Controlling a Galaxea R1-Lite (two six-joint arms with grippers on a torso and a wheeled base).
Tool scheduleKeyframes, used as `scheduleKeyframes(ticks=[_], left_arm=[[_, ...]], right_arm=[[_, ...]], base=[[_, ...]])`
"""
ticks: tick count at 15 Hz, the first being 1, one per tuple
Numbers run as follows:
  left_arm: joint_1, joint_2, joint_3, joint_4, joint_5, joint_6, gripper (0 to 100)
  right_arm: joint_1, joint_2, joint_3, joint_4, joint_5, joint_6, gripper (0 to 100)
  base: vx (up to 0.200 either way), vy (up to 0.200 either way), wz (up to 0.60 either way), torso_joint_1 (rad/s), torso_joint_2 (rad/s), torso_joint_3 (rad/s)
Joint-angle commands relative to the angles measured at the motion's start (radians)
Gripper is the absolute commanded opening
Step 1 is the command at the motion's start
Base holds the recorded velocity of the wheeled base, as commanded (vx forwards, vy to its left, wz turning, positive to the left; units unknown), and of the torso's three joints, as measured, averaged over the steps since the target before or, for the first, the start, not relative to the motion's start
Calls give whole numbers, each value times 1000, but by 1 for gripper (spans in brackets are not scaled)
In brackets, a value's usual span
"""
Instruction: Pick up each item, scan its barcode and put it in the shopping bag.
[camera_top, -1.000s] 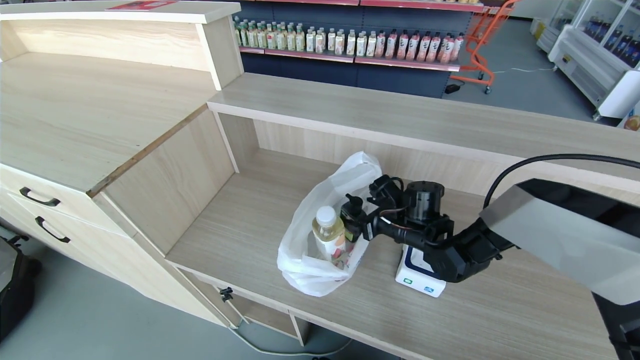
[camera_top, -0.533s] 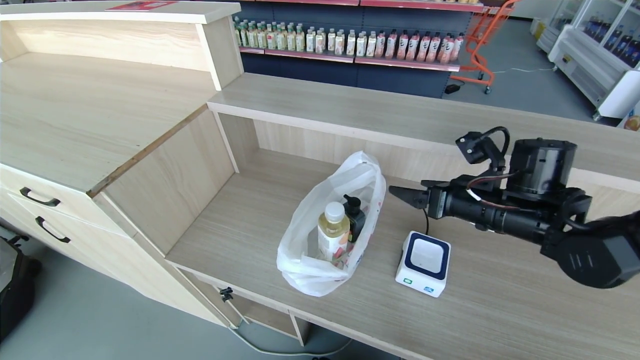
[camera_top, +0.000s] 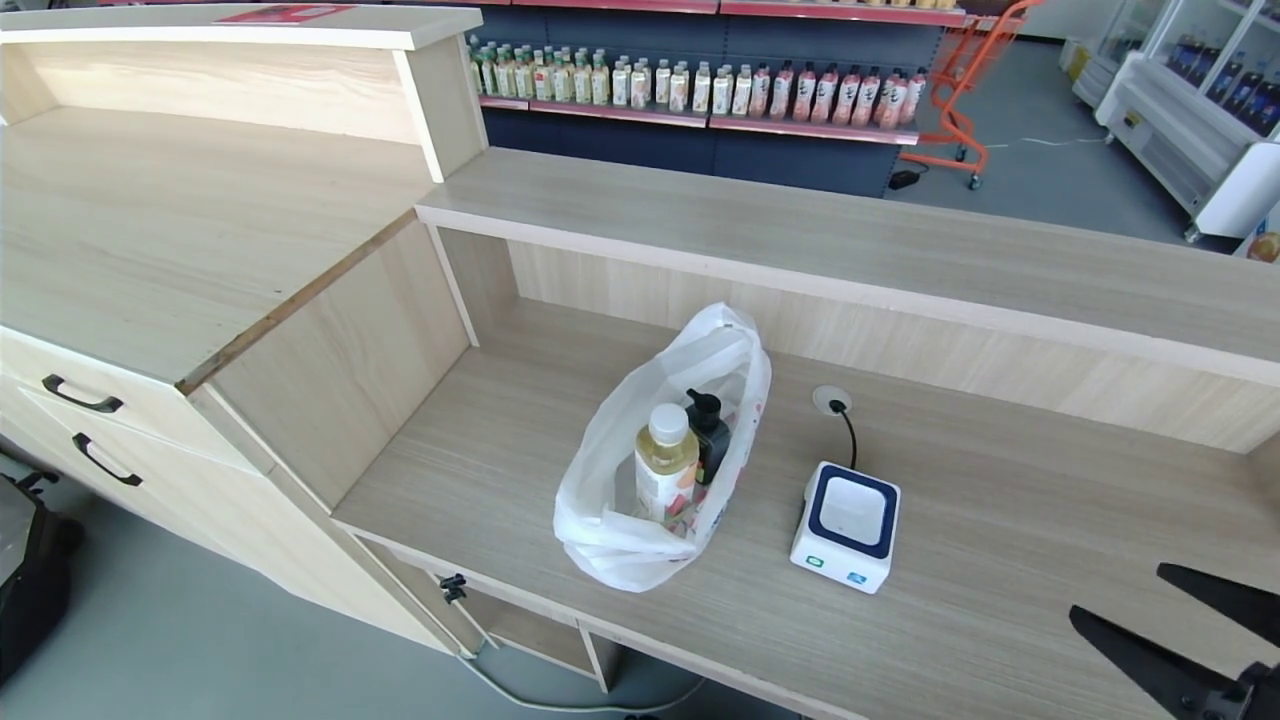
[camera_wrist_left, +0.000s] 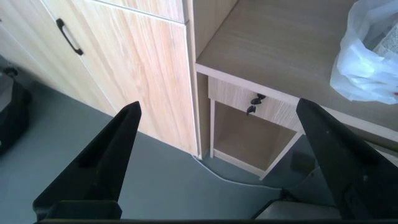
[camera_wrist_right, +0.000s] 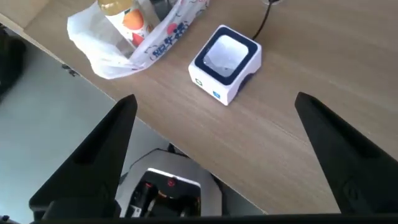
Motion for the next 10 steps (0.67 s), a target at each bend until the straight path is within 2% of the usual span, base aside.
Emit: scheduleKeyframes(ticks=[1, 2, 3, 4, 7, 10], left_arm=[[0, 0, 0, 0, 1, 0, 100], [0, 0, 0, 0, 1, 0, 100], [0, 0, 0, 0, 1, 0, 100], [0, 0, 0, 0, 1, 0, 100], [0, 0, 0, 0, 1, 0, 100], [0, 0, 0, 0, 1, 0, 100]], right_arm=[[-59, -563, 102, 349, -209, -50, 100], [-60, -624, 102, 426, -285, -38, 100], [-59, -707, 102, 479, -296, -4, 100], [-65, -781, 102, 499, -267, -9, 100], [-65, -778, 102, 499, -259, -26, 100], [-119, -853, 102, 504, -216, -59, 100]], base=[[0, 0, 0, 0, 0, 0], [0, 0, 0, 0, 0, 0], [0, 0, 0, 0, 0, 0], [0, 0, 0, 0, 0, 0], [0, 0, 0, 0, 0, 0], [0, 0, 0, 0, 0, 0]])
